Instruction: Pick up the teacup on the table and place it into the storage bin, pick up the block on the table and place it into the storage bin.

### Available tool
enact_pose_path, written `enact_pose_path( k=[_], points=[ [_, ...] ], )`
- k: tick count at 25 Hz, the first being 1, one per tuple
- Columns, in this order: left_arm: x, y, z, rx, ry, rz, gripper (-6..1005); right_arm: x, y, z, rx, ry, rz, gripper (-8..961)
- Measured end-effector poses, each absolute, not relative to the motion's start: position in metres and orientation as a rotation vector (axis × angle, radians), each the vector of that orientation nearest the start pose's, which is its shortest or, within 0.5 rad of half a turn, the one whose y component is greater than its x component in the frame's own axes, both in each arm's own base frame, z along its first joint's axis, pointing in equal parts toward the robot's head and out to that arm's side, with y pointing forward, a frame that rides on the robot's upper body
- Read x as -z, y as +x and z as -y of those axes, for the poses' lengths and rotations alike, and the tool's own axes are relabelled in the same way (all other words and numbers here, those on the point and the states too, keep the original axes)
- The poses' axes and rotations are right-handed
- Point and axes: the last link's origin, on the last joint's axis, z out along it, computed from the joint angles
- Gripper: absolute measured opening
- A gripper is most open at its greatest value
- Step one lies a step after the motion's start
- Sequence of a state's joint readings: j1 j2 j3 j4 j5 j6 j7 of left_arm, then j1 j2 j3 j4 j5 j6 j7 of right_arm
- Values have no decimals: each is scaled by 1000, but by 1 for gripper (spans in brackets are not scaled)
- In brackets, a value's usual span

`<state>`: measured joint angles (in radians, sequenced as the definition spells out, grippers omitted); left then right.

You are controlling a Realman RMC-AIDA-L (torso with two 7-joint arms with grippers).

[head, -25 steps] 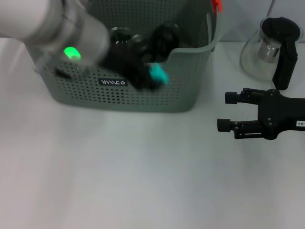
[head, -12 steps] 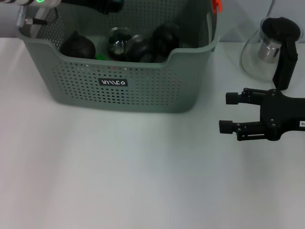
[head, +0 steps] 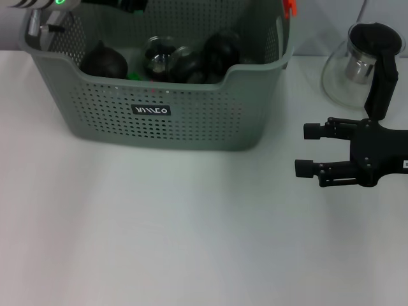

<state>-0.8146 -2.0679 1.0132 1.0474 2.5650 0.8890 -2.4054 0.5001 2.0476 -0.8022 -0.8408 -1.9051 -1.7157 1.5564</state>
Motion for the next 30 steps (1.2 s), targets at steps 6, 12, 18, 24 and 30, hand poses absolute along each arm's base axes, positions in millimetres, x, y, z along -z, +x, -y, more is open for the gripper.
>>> enact_pose_path(
  k=[6,12,18,24,30],
  points=[
    [-71,-161,-478,163,-2112,750,564,-31,235,-324,-752,-2841,-585,927],
    [-91,-151,-451,299,-2177,760,673,-35,238,-324,-750,-2833,-578,928],
    [-94,-132,-384,575,-2480,536,885,-42,238,-326,-773,-2811,-494,927],
    [-72,-170,-344,762,-2679,464,885,-37,237,-325,-782,-2807,-395,927],
    [-30,-216,-331,832,-2760,467,885,-22,241,-328,-741,-2816,-348,927]
  ],
)
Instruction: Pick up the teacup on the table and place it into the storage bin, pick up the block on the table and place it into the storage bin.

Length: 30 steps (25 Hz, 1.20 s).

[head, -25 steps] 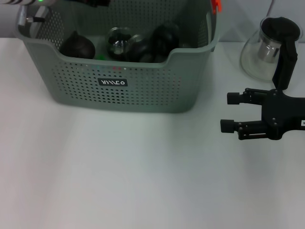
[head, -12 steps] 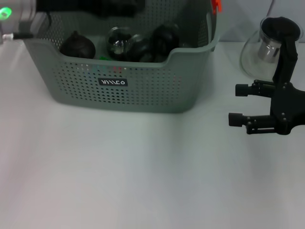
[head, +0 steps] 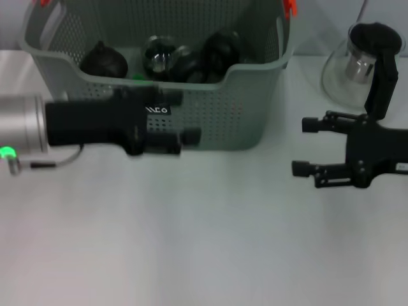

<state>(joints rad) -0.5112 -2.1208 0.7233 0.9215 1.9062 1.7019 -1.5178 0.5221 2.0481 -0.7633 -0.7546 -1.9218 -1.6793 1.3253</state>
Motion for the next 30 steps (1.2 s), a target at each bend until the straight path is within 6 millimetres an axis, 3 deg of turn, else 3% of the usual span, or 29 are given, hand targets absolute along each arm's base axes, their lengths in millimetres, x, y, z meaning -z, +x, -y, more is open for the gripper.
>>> enact_pose_path(
  k=[4,13,30],
  points=[
    [-13,-232,-327,797,-2783,443,885,-12,241,-331,-678,-2845,-357,927],
    [14,-253,-335,546,-2782,519,885,-1,235,-332,-614,-2910,-297,927],
    [16,-252,-339,531,-2779,511,885,-4,238,-335,-577,-2903,-289,928]
  ],
)
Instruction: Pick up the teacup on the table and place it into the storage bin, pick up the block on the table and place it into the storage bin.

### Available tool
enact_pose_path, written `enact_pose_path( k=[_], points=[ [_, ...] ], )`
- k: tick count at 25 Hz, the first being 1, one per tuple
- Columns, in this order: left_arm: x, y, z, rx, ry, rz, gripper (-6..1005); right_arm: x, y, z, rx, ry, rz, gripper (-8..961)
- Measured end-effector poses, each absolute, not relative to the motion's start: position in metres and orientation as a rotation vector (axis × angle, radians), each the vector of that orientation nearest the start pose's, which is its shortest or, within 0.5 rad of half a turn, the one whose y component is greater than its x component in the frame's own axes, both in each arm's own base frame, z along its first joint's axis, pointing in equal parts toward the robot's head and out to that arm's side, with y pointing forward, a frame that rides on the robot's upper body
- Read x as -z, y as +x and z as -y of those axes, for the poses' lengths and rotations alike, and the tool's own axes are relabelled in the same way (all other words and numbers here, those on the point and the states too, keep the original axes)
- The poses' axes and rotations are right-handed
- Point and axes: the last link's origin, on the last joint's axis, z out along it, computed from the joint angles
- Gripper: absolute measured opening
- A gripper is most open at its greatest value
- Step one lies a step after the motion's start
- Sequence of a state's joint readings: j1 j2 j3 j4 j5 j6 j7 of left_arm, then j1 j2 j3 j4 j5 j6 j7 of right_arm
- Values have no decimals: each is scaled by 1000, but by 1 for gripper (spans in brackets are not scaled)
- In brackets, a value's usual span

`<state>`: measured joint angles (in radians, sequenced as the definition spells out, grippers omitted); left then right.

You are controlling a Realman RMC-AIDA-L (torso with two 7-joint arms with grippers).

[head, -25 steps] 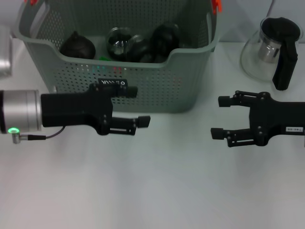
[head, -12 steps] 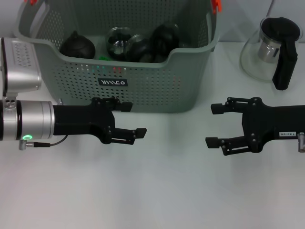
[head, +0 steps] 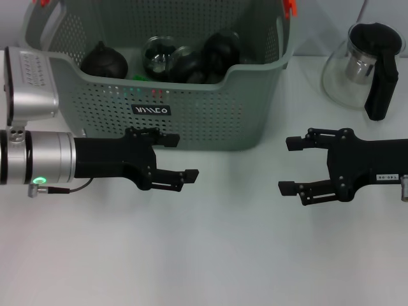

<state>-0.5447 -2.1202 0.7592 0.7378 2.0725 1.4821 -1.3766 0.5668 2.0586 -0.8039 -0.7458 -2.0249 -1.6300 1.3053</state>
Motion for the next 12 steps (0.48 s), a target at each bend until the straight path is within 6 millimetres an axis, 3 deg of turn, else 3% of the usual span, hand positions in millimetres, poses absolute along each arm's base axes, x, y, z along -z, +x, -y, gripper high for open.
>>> enact_pose_path(
  k=[12],
  points=[
    [18,-251,-338,527,-2790,509,885,13,240,-340,-485,-2894,-299,927]
  ],
)
